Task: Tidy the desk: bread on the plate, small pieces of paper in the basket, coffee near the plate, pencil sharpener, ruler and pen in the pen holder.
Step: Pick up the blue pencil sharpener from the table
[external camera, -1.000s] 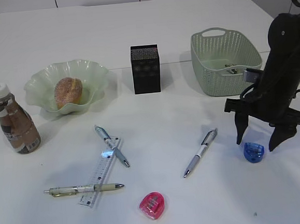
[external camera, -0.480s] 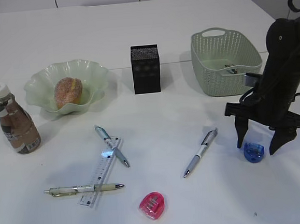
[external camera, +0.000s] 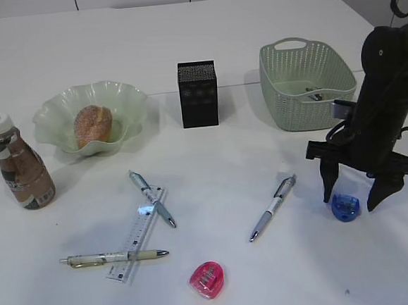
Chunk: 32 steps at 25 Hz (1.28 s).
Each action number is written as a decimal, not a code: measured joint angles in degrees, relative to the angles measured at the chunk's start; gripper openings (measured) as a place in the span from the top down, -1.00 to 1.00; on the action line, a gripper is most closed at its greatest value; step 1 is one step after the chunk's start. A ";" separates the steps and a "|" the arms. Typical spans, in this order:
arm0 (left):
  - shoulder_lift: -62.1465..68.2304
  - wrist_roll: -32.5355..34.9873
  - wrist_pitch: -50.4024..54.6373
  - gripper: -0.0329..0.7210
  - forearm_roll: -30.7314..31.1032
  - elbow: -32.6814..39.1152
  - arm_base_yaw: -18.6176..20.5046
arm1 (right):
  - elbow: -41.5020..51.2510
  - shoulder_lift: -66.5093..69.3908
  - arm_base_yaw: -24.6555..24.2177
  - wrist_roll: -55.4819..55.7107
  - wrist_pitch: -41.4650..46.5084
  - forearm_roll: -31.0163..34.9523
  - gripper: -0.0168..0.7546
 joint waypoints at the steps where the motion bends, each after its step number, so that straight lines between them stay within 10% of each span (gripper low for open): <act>1: 0.00 0.00 0.00 -0.32 0.00 0.00 0.00 | 0.00 0.00 0.00 0.00 0.00 0.00 -0.46; 23: 0.00 0.00 0.00 -0.32 0.00 0.00 0.00 | -0.29 2.32 0.00 0.00 1.27 -0.86 -0.46; 32: 0.00 0.00 0.11 -0.32 0.00 0.00 0.00 | -0.33 2.32 0.00 0.00 0.60 -0.76 0.05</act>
